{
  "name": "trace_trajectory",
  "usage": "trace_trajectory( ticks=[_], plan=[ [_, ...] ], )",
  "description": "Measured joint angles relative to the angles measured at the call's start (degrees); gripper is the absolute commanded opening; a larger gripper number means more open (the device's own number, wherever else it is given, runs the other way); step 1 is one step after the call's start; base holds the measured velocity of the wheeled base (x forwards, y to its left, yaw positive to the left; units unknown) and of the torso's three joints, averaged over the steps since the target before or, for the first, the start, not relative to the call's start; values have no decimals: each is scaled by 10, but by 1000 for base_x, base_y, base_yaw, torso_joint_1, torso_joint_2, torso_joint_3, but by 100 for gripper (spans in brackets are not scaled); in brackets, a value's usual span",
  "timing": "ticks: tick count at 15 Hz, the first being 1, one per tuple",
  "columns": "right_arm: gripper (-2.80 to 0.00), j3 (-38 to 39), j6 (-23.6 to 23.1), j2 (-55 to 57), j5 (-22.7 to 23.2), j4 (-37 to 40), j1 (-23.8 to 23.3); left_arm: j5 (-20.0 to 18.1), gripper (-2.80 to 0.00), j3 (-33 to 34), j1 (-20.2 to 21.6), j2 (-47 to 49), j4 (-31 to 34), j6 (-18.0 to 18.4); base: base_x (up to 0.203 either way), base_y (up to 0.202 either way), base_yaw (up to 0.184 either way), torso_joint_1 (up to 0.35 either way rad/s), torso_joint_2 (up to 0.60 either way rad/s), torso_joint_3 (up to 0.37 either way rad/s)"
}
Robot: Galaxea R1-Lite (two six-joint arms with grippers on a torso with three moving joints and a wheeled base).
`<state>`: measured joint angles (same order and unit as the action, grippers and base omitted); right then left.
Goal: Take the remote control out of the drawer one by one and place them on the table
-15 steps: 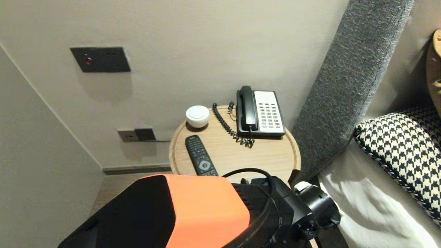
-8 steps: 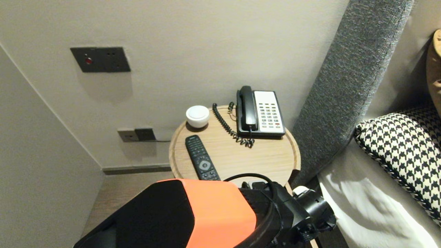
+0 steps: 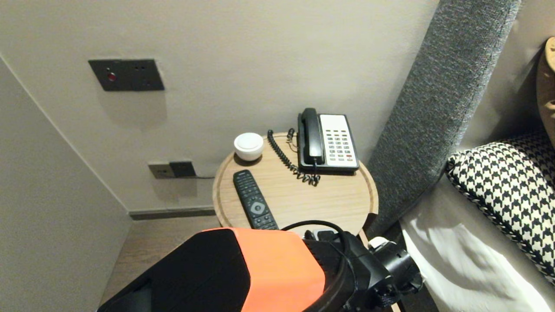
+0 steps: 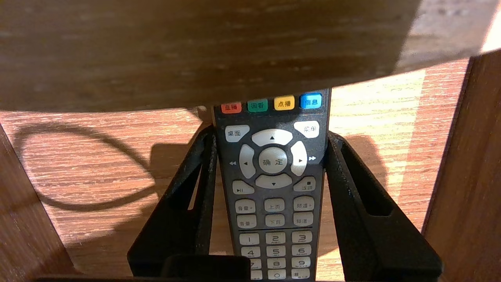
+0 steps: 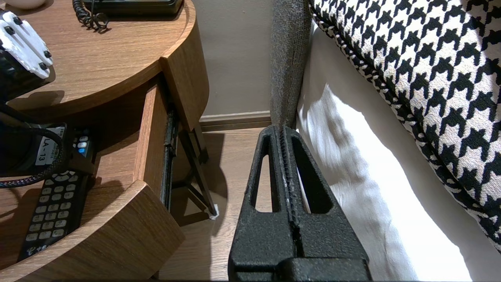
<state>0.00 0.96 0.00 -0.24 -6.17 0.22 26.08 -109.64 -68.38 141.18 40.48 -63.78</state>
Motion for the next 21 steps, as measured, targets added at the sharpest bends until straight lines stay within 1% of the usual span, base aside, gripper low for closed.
trace_trajectory(
  ticks=[3,10,15,19,21],
  plan=[
    [-280,0,0,0,0,0,0,12,-280,0,4,4,1,1,0,0,0,0,0,0],
    [-280,0,0,0,0,0,0,13,-280,1,6,-9,4,6,0,0,0,0,0,0],
    [-280,0,0,0,0,0,0,13,-280,8,12,-14,0,3,0,0,0,0,0,0],
    [-280,0,0,0,0,0,0,11,-280,15,7,-14,-1,2,0,0,0,0,0,0],
    [-280,0,0,0,0,0,0,10,-280,23,-3,-14,-1,2,0,0,0,0,0,0]
  ],
)
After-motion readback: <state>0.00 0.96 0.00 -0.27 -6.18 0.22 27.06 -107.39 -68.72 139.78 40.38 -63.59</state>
